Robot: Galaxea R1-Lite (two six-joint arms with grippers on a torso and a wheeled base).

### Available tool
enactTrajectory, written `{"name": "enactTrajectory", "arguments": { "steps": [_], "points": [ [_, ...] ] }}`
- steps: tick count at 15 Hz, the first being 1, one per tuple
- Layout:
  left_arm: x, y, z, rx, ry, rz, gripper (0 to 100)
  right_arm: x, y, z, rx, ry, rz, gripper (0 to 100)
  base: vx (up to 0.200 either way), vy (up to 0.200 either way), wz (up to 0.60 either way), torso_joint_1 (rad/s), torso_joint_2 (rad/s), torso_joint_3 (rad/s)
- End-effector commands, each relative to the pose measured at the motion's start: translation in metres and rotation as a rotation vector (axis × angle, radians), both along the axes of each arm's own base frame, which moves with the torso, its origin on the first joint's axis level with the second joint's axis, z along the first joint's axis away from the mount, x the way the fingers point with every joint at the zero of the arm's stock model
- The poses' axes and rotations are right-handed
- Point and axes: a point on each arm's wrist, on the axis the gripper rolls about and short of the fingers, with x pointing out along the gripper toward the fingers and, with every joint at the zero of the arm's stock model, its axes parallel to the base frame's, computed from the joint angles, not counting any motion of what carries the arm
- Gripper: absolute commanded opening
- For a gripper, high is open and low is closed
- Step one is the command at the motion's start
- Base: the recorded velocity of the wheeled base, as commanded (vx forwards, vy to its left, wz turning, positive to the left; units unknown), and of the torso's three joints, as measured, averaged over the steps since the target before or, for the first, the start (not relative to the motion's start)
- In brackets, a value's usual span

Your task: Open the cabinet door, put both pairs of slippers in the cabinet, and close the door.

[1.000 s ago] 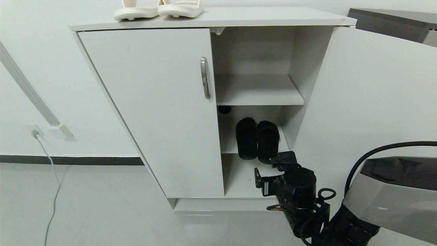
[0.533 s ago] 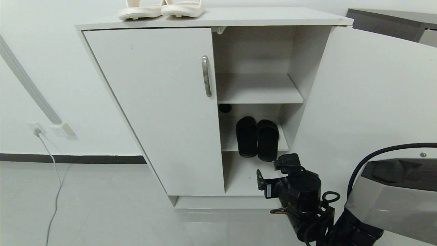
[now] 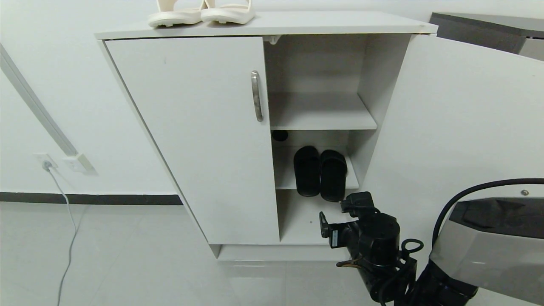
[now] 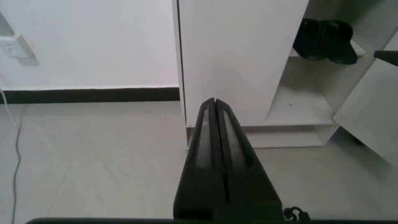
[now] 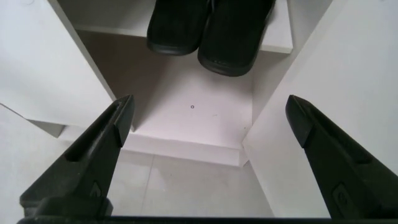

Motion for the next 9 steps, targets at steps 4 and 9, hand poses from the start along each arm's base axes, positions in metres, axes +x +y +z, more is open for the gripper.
{"name": "enactTrajectory", "arguments": {
  "steps": [4, 9],
  "points": [
    [0.0001, 0.0, 0.0, 0.001, 0.001, 0.0, 0, -0.0002, 0.0003, -0.0008, -0.002, 0.001, 0.001, 100, 0.0, 0.0, 0.0, 0.0, 0.01, 0.173],
    [0.0001, 0.0, 0.0, 0.001, 0.001, 0.0, 0, 0.0004, 0.0001, -0.0017, -0.004, 0.002, -0.001, 100, 0.0, 0.0, 0.0, 0.0, 0.0, 0.186]
  ]
}}
